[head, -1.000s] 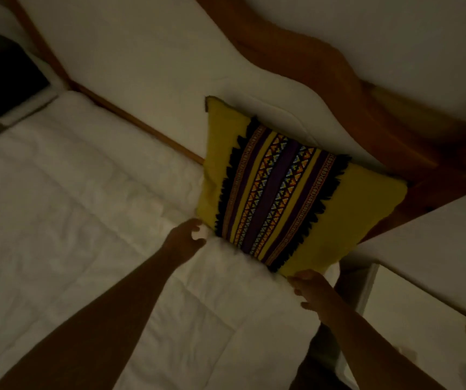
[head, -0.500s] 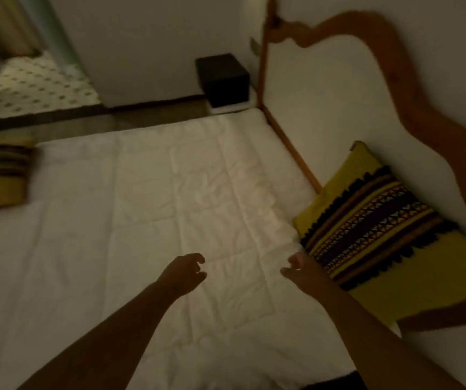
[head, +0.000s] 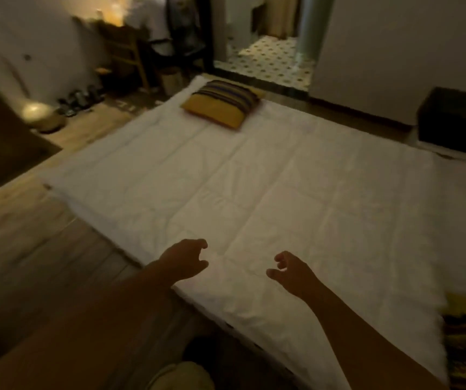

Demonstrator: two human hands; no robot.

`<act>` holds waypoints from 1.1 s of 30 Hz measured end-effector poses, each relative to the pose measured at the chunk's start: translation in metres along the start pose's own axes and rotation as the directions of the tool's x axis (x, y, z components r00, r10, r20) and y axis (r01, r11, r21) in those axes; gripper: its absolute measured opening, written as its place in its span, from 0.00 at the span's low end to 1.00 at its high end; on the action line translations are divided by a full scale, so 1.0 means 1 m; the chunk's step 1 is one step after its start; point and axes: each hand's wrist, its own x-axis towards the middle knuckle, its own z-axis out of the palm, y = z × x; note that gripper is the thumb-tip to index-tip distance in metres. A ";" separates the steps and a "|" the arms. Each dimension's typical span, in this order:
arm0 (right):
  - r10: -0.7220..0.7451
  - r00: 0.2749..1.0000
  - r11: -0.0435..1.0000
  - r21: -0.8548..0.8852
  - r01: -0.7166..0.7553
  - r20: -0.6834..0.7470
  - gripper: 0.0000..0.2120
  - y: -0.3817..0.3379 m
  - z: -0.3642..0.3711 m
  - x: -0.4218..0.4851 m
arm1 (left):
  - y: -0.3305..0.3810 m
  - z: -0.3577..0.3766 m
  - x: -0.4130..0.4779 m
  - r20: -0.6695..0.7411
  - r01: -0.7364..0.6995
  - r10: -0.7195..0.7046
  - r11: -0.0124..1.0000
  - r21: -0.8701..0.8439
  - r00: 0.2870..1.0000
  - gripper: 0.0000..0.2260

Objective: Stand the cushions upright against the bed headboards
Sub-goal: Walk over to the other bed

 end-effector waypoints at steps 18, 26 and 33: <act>-0.353 0.800 0.760 -0.349 0.548 0.486 0.28 -0.426 0.348 0.119 | -0.469 -0.093 -0.142 -0.069 0.557 -0.623 0.738 -0.380 0.779 0.24; -0.372 0.737 0.741 -0.297 0.602 0.565 0.27 -0.540 0.424 0.196 | -0.584 -0.123 -0.116 -0.028 0.588 -0.710 0.603 -0.539 0.703 0.24; -0.405 0.729 0.745 -0.263 0.613 0.551 0.27 -0.655 0.476 0.319 | -0.701 -0.201 -0.022 -0.012 0.617 -0.706 0.627 -0.475 0.708 0.25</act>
